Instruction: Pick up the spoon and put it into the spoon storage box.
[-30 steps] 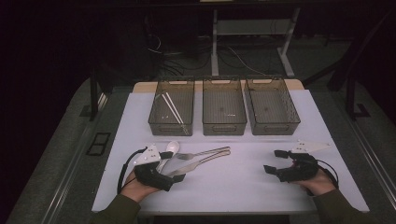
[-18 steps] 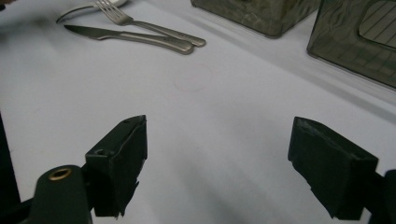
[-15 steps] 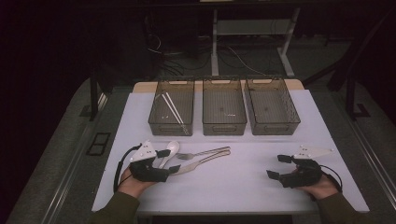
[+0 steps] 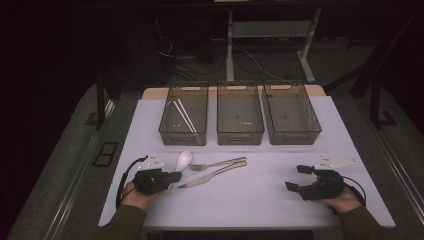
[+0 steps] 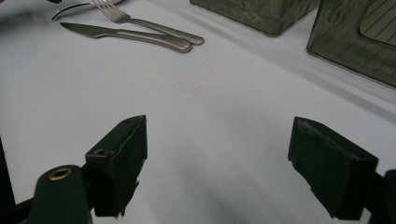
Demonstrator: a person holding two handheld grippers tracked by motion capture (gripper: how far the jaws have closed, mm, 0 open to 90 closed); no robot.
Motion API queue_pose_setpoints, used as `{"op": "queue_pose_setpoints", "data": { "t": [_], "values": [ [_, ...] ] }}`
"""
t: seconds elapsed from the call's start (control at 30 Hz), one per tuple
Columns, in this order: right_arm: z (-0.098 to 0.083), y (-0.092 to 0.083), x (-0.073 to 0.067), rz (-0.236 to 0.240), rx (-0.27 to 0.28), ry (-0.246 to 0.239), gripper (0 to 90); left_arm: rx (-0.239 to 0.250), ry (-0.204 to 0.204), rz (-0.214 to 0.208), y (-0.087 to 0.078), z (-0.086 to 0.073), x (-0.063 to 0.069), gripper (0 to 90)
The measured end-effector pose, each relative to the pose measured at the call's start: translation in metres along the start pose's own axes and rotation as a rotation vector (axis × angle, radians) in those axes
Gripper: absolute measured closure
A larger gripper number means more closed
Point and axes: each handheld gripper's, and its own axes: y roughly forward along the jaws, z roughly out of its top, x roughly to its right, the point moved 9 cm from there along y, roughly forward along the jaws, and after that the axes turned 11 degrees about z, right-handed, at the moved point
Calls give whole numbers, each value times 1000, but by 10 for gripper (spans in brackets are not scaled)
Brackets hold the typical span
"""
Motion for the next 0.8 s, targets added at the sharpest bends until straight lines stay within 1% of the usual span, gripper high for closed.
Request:
{"op": "queue_pose_setpoints", "data": {
  "t": [0.07,0.17,0.23,0.27,0.3,0.33,0.4,0.47,0.53,0.57,0.63,0.73,0.77,0.8],
  "values": [
    [0,0,0,0,-1,-1,196,-17,-10,2,1,-3,-2,886],
    [0,0,0,1,-1,0,196,-46,-9,-1,2,-7,-4,887],
    [0,0,0,1,-2,0,196,-51,-11,-2,5,-8,-3,887],
    [0,0,0,1,-2,0,196,-68,-10,2,5,-10,-3,888],
    [0,0,0,1,-1,1,196,-70,-8,4,6,-10,-3,888],
    [0,0,0,0,-1,0,196,-78,3,9,7,-11,-3,888],
    [0,0,0,-1,-4,0,196,-91,11,17,7,-12,-4,887],
    [0,0,0,-3,-3,-1,196,-95,0,24,8,-13,-3,887],
    [0,0,0,-3,-3,0,196,-99,12,24,8,-13,-5,887],
    [0,0,0,-3,-3,0,196,-102,4,28,8,-13,-5,888],
    [0,0,0,-4,-4,-1,196,-107,13,39,8,-14,-6,887],
    [0,0,1,-4,-6,-1,196,-133,32,61,7,-17,-10,887],
    [0,0,1,-5,-5,-1,196,-130,25,68,8,-17,-11,887],
    [0,0,1,-5,-5,-1,196,-130,33,69,7,-17,-13,888]
  ]
}}
